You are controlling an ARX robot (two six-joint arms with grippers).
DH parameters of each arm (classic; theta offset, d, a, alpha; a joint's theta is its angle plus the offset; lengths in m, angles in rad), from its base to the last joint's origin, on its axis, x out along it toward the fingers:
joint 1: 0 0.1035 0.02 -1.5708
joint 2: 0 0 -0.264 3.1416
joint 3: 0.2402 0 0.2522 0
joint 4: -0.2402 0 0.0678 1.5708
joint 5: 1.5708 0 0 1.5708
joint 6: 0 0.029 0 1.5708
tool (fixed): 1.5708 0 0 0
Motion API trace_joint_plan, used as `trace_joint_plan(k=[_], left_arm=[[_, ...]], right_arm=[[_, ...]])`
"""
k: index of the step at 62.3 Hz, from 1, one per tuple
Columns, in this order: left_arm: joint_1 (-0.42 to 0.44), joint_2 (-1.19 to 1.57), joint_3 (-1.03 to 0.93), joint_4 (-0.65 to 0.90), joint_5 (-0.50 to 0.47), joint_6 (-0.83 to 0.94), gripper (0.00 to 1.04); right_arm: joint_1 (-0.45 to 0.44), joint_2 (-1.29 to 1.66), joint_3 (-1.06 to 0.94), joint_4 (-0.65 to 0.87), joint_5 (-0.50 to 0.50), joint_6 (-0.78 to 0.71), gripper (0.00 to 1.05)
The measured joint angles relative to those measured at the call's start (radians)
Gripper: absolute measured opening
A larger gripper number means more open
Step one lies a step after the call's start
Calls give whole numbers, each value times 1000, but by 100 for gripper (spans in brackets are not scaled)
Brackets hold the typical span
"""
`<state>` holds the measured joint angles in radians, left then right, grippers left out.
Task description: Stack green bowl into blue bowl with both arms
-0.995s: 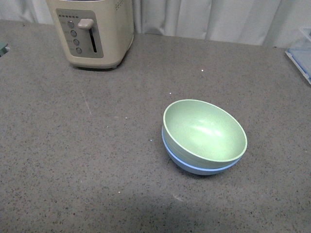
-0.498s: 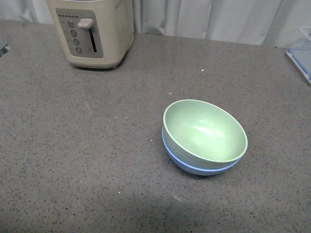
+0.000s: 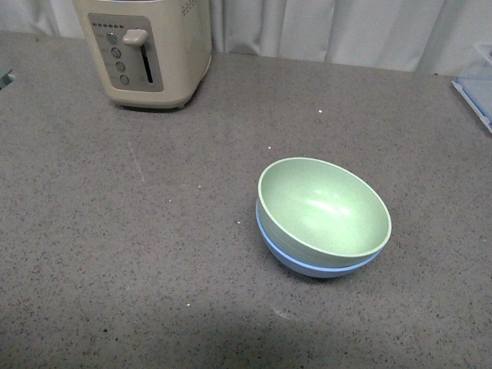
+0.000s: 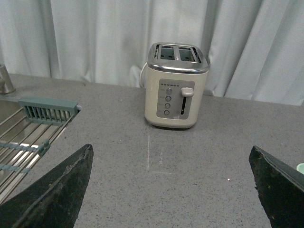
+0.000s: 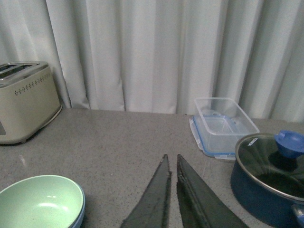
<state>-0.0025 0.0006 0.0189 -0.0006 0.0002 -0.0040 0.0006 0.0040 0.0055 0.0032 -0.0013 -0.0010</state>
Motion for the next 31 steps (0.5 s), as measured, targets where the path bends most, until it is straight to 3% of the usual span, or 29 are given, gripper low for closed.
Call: trace_joint_plan(k=[6,11,31], left_arm=[[0,0,0,0,0,0,98],[0,0,0,0,0,0,98],[0,0,0,0,0,0,98]], right_arm=[[0,4,0,-4,0,0,24],[0,0,0,-5,0,0,45],[0,2,0,-5,0,1,98]])
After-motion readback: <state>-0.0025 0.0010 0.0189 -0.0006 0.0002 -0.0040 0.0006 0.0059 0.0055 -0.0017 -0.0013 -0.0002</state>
